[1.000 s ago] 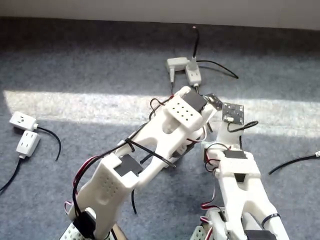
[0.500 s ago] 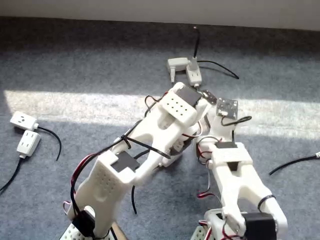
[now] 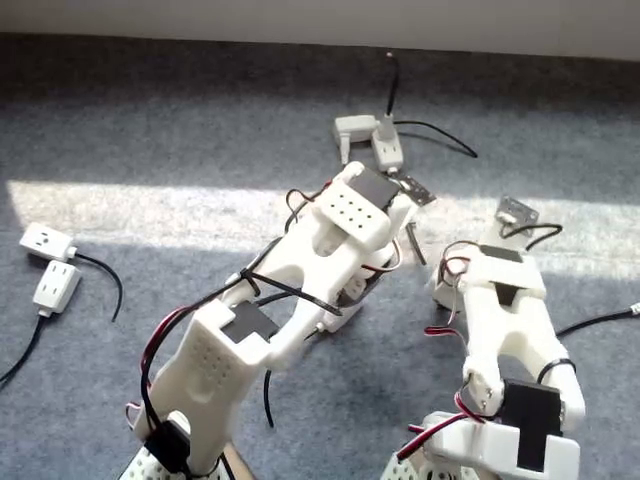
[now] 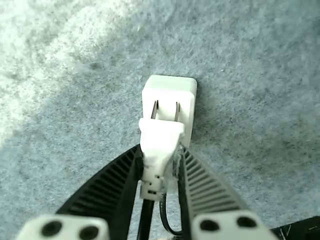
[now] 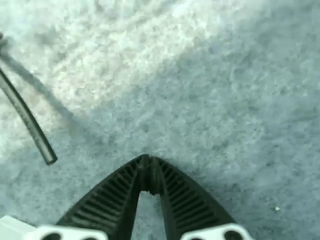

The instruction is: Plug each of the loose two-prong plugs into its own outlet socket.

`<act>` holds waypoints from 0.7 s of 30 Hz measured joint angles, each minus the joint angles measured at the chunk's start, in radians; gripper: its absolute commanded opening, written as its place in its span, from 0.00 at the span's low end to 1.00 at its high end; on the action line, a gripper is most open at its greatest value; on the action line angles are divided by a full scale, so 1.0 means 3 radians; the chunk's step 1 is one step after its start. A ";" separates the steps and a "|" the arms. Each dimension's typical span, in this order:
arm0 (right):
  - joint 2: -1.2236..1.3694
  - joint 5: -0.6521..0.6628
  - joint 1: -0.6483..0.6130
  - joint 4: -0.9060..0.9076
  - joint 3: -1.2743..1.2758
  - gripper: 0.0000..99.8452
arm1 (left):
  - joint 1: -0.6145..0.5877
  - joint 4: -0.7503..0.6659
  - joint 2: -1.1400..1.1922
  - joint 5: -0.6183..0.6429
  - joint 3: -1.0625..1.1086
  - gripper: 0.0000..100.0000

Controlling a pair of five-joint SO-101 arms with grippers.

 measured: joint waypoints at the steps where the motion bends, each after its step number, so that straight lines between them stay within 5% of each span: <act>1: -0.0041 -0.0015 0.0051 0.0000 0.0020 0.01 | 0.0000 0.0000 0.0000 0.0005 0.0000 0.01; 21: 0.0077 -0.0046 0.0404 -0.0583 0.0230 0.01 | -0.0148 -0.0036 -0.0189 0.0107 0.0486 0.01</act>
